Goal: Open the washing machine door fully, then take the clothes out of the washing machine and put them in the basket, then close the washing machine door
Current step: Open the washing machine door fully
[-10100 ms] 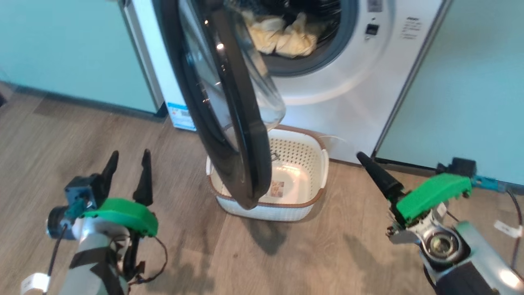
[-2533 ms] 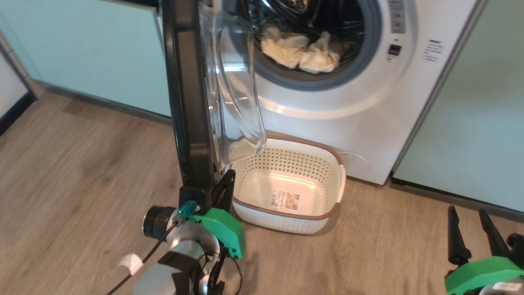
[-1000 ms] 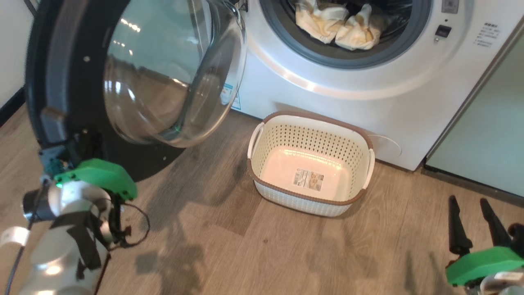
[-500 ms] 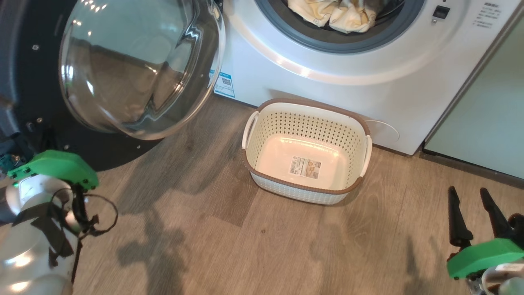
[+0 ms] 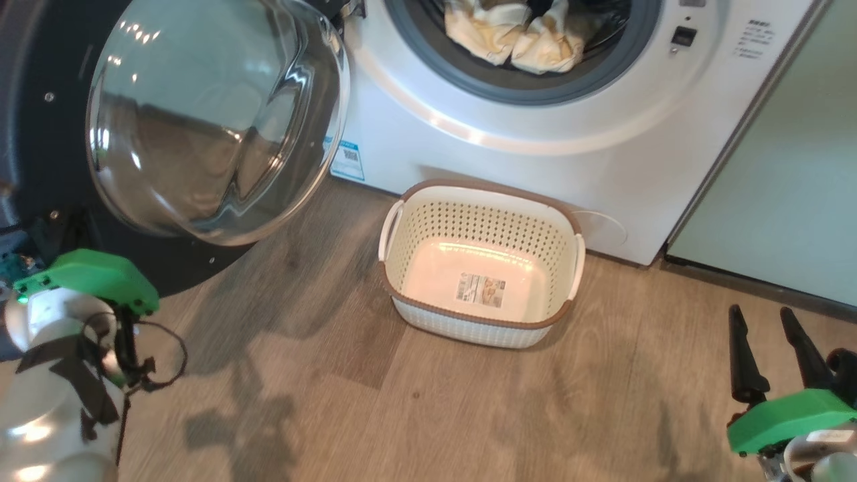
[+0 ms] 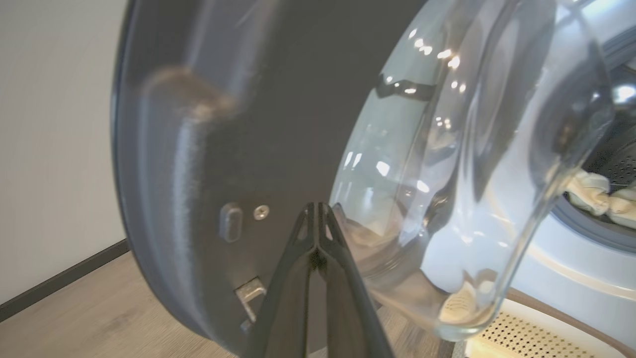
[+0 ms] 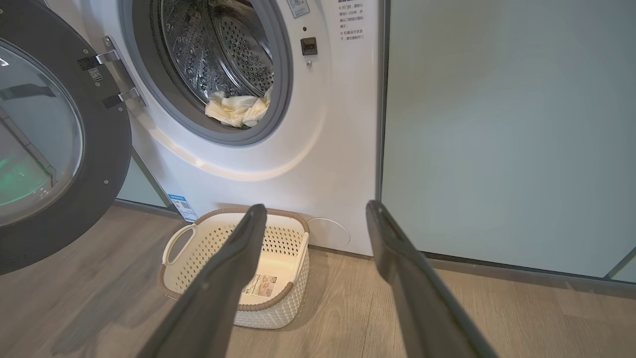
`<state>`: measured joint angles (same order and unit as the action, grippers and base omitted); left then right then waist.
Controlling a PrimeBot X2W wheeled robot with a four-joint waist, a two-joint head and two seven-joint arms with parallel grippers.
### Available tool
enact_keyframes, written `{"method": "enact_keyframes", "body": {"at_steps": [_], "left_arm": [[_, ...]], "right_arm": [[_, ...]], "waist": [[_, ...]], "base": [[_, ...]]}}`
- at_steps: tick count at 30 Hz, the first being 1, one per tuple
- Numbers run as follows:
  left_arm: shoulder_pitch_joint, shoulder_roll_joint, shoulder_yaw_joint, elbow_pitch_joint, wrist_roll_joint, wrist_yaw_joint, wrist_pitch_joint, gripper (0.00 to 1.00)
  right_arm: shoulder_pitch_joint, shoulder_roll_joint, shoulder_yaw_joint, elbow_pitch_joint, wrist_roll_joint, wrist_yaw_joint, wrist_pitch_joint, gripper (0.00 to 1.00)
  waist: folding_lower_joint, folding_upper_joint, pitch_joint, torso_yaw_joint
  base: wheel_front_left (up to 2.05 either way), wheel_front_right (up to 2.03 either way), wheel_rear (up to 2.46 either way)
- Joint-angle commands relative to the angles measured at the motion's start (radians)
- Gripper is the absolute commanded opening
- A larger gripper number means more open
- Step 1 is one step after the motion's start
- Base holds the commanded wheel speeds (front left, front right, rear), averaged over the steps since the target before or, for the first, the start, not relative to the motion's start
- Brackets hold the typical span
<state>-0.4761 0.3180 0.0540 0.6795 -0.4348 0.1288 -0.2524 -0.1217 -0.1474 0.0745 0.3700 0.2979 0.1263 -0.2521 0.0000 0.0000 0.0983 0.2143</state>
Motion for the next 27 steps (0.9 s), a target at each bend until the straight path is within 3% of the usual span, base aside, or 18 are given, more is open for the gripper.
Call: {"method": "enact_keyframes", "body": {"at_steps": [1,4,5,6,8,10,12,27], "left_arm": [[-0.015,0.034,0.032,-0.044,0.016,-0.009,-0.009,0.00],[0.020,0.022,0.033,-0.085,0.036,-0.025,-0.009,0.00],[0.035,0.019,0.034,-0.104,0.043,-0.028,-0.009,0.08],[0.051,0.013,0.035,-0.121,0.049,-0.032,-0.009,0.34],[0.084,0.000,0.034,-0.149,0.057,-0.038,-0.009,0.49],[0.116,-0.010,0.029,-0.179,0.067,-0.043,-0.009,0.82],[0.147,-0.014,0.022,-0.213,0.078,-0.051,-0.009,1.00],[0.272,-0.040,-0.071,-0.344,0.120,-0.137,-0.009,1.00]], "right_arm": [[-0.017,-0.003,0.019,-0.026,-0.001,0.004,-0.010,1.00],[-0.004,0.003,0.018,-0.026,-0.002,0.004,-0.010,1.00],[0.000,0.006,0.015,-0.027,-0.004,0.004,-0.010,1.00],[0.004,0.009,0.012,-0.027,-0.005,0.004,-0.010,1.00],[0.012,0.014,0.007,-0.029,-0.008,0.004,-0.010,1.00],[0.020,0.018,0.005,-0.030,-0.011,0.004,-0.010,1.00],[0.024,0.022,0.003,-0.032,-0.014,0.004,-0.010,1.00],[0.036,0.029,-0.006,-0.056,-0.027,0.004,-0.010,1.00]], "waist": [[0.0000,0.0000,-0.015,-0.012],[0.0000,0.0000,-0.038,-0.030],[0.0000,0.0000,-0.045,-0.037],[0.0000,0.0000,-0.051,-0.043],[0.0000,0.0000,-0.064,-0.057],[0.0000,0.0000,-0.076,-0.073],[0.0000,0.0000,-0.085,-0.093],[0.0000,0.0000,-0.114,-0.234]], "base": [[0.00,0.00,0.00],[0.00,0.00,0.00],[0.00,0.00,0.00],[0.00,0.00,0.00],[0.00,0.00,0.00],[0.00,0.00,0.00],[0.00,0.00,0.00],[0.00,0.00,0.00]]}}
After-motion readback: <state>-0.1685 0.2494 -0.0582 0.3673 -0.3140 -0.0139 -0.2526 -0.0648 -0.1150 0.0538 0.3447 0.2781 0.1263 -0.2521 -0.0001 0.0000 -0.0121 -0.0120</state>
